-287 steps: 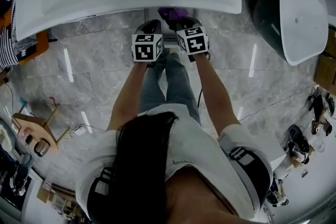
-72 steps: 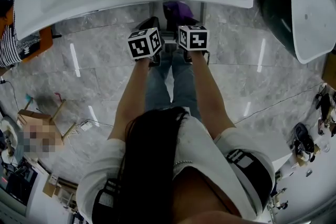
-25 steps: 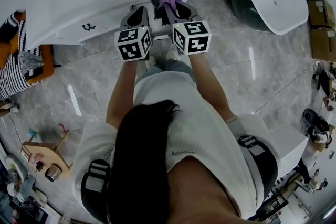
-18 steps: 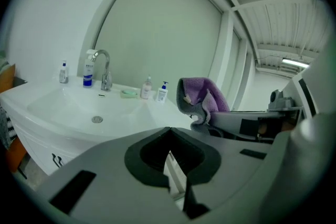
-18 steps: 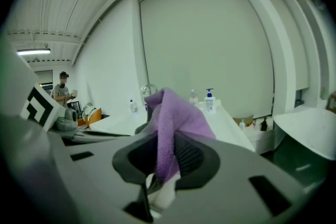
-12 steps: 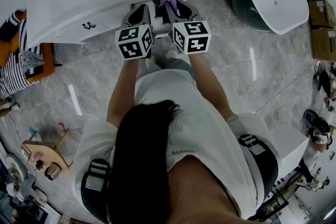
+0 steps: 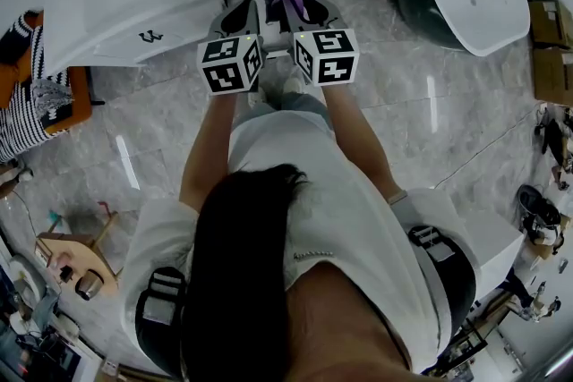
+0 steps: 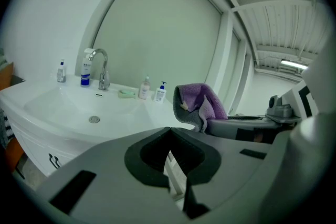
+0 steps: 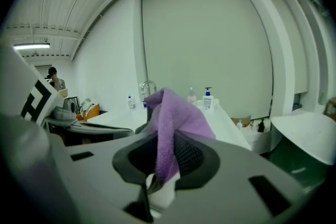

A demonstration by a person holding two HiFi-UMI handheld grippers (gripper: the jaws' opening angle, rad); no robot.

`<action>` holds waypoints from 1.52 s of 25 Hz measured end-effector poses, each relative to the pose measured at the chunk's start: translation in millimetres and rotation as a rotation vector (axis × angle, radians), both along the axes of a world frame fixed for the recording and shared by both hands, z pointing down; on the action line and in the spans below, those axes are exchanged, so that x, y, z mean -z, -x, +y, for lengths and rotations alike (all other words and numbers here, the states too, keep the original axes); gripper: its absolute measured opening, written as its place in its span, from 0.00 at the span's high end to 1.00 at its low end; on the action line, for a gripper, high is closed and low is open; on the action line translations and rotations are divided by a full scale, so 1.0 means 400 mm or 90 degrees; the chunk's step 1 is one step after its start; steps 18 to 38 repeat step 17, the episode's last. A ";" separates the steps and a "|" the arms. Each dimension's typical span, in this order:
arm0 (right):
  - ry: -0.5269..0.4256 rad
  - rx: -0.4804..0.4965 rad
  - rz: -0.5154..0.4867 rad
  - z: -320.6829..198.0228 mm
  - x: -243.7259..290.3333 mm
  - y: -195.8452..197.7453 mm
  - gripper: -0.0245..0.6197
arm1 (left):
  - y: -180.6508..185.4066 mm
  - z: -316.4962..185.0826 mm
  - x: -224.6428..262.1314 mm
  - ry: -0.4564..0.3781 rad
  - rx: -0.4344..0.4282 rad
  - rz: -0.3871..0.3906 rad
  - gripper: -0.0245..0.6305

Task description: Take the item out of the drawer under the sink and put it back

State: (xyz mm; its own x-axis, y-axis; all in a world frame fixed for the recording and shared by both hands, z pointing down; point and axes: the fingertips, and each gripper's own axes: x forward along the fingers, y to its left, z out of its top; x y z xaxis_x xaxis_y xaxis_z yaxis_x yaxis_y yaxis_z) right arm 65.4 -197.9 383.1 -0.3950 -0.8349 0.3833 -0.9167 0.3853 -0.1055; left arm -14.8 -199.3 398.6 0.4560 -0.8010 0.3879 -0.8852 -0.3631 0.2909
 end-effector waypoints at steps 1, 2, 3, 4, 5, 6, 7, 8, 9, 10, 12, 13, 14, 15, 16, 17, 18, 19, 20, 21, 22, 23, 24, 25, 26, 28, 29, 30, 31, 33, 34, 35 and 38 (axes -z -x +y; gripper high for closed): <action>0.001 0.001 0.001 -0.001 -0.002 0.002 0.84 | 0.004 -0.002 0.000 -0.002 0.003 -0.002 0.96; 0.002 0.002 0.002 -0.002 -0.004 0.003 0.84 | 0.009 -0.004 0.000 -0.004 0.007 -0.007 0.96; 0.002 0.004 0.004 -0.002 -0.006 0.005 0.84 | 0.014 -0.005 -0.002 -0.004 0.011 -0.012 0.96; 0.003 0.007 0.006 -0.001 -0.006 0.006 0.84 | 0.018 -0.006 -0.004 -0.004 0.013 -0.015 0.96; 0.002 0.010 0.010 0.000 -0.005 0.007 0.84 | 0.020 -0.005 -0.006 -0.004 0.015 -0.015 0.96; 0.001 0.012 0.013 0.002 -0.003 0.007 0.84 | 0.021 -0.004 -0.006 -0.004 0.015 -0.013 0.96; -0.001 0.014 0.014 0.002 0.000 0.007 0.84 | 0.021 -0.004 -0.006 -0.005 0.015 -0.012 0.96; -0.003 0.015 0.015 0.001 0.002 0.006 0.84 | 0.022 -0.004 -0.005 -0.008 0.014 -0.010 0.96; -0.004 0.016 0.014 0.000 0.004 0.006 0.84 | 0.022 -0.004 -0.004 -0.010 0.014 -0.009 0.96; -0.005 0.017 0.013 -0.001 0.004 0.005 0.84 | 0.022 -0.003 -0.005 -0.010 0.015 -0.009 0.96; -0.005 0.018 0.014 -0.001 0.004 0.004 0.84 | 0.020 -0.001 -0.007 -0.008 0.017 -0.006 0.96; -0.004 0.018 0.014 0.000 0.003 0.004 0.84 | 0.019 0.000 -0.007 -0.007 0.017 -0.005 0.96; -0.003 0.019 0.015 0.000 0.002 0.005 0.84 | 0.018 0.001 -0.007 -0.008 0.017 -0.005 0.96; -0.002 0.019 0.015 0.000 0.000 0.006 0.84 | 0.018 0.001 -0.007 -0.008 0.016 -0.006 0.96; -0.001 0.020 0.015 -0.001 -0.001 0.007 0.84 | 0.017 0.002 -0.006 -0.009 0.016 -0.006 0.96; -0.001 0.020 0.015 -0.002 -0.002 0.007 0.84 | 0.016 0.002 -0.006 -0.009 0.015 -0.006 0.96; -0.001 0.020 0.015 -0.002 -0.002 0.007 0.84 | 0.016 0.002 -0.006 -0.009 0.015 -0.006 0.96; -0.001 0.020 0.015 -0.002 -0.002 0.007 0.84 | 0.016 0.002 -0.006 -0.009 0.015 -0.006 0.96; -0.001 0.020 0.015 -0.002 -0.002 0.007 0.84 | 0.016 0.002 -0.006 -0.009 0.015 -0.006 0.96; -0.001 0.020 0.015 -0.002 -0.002 0.007 0.84 | 0.016 0.002 -0.006 -0.009 0.015 -0.006 0.96; -0.001 0.020 0.015 -0.002 -0.002 0.007 0.84 | 0.016 0.002 -0.006 -0.009 0.015 -0.006 0.96; -0.001 0.020 0.015 -0.002 -0.002 0.007 0.84 | 0.016 0.002 -0.006 -0.009 0.015 -0.006 0.96; -0.001 0.020 0.015 -0.002 -0.002 0.007 0.84 | 0.016 0.002 -0.006 -0.009 0.015 -0.006 0.96; -0.001 0.020 0.015 -0.002 -0.002 0.007 0.84 | 0.016 0.002 -0.006 -0.009 0.015 -0.006 0.96; -0.001 0.020 0.015 -0.002 -0.002 0.007 0.84 | 0.016 0.002 -0.006 -0.009 0.015 -0.006 0.96; -0.001 0.020 0.015 -0.002 -0.002 0.007 0.84 | 0.016 0.002 -0.006 -0.009 0.015 -0.006 0.96; -0.001 0.020 0.015 -0.002 -0.002 0.007 0.84 | 0.016 0.002 -0.006 -0.009 0.015 -0.006 0.96; -0.001 0.020 0.015 -0.002 -0.002 0.007 0.84 | 0.016 0.002 -0.006 -0.009 0.015 -0.006 0.96; -0.001 0.020 0.015 -0.002 -0.002 0.007 0.84 | 0.016 0.002 -0.006 -0.009 0.015 -0.006 0.96; -0.001 0.020 0.015 -0.002 -0.002 0.007 0.84 | 0.016 0.002 -0.006 -0.009 0.015 -0.006 0.96; -0.001 0.020 0.015 -0.002 -0.002 0.007 0.84 | 0.016 0.002 -0.006 -0.009 0.015 -0.006 0.96; -0.001 0.020 0.015 -0.002 -0.002 0.007 0.84 | 0.016 0.002 -0.006 -0.009 0.015 -0.006 0.96; -0.001 0.020 0.015 -0.002 -0.002 0.007 0.84 | 0.016 0.002 -0.006 -0.009 0.015 -0.006 0.96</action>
